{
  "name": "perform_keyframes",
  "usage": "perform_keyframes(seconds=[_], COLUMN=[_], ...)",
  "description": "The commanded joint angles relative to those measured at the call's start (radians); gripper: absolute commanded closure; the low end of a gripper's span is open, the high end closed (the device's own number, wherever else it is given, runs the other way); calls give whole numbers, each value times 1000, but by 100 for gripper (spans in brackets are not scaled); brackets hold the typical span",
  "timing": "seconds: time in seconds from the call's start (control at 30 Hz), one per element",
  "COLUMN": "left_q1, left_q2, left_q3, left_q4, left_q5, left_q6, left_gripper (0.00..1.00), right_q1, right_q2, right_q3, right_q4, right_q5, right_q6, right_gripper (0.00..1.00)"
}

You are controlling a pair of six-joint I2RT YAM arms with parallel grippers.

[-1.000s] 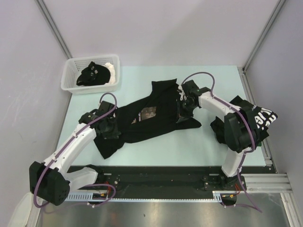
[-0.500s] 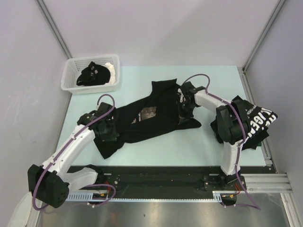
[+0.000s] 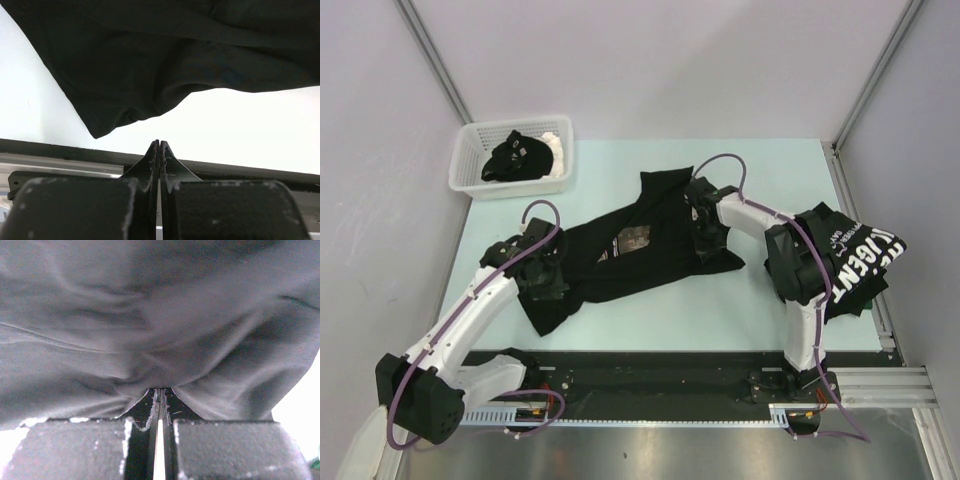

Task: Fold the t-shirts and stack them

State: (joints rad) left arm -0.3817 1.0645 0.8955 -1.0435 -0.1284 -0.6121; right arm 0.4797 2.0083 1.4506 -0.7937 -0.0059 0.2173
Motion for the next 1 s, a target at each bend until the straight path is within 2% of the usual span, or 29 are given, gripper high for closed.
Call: perform_keyframes(seconds=[0.0,0.17,0.47,0.7,0.97], left_q1=[-6,-6,-5,-6,-6], left_q2=[-1,-3,-11,-35,-12], left_q3=[33,37,39,34,22], left_q4=[-10,-18,-41,-59,-41], left_q5=[-23,-30,-43,-50,-31], left_q6=[-3,5,18,31,51], left_gripper=[100,100,100,99,99], right_q1=[63,92,68,-15,-108], right_q2=[9,23,40,37,14], right_q3=[-5,-51,-64,-62,-47], right_q4=[73,114,114,108,131], right_q5=[132,222,348,417,399], right_q6=[-4,5,-12,10,1], right_gripper=[100,100,100,100,100])
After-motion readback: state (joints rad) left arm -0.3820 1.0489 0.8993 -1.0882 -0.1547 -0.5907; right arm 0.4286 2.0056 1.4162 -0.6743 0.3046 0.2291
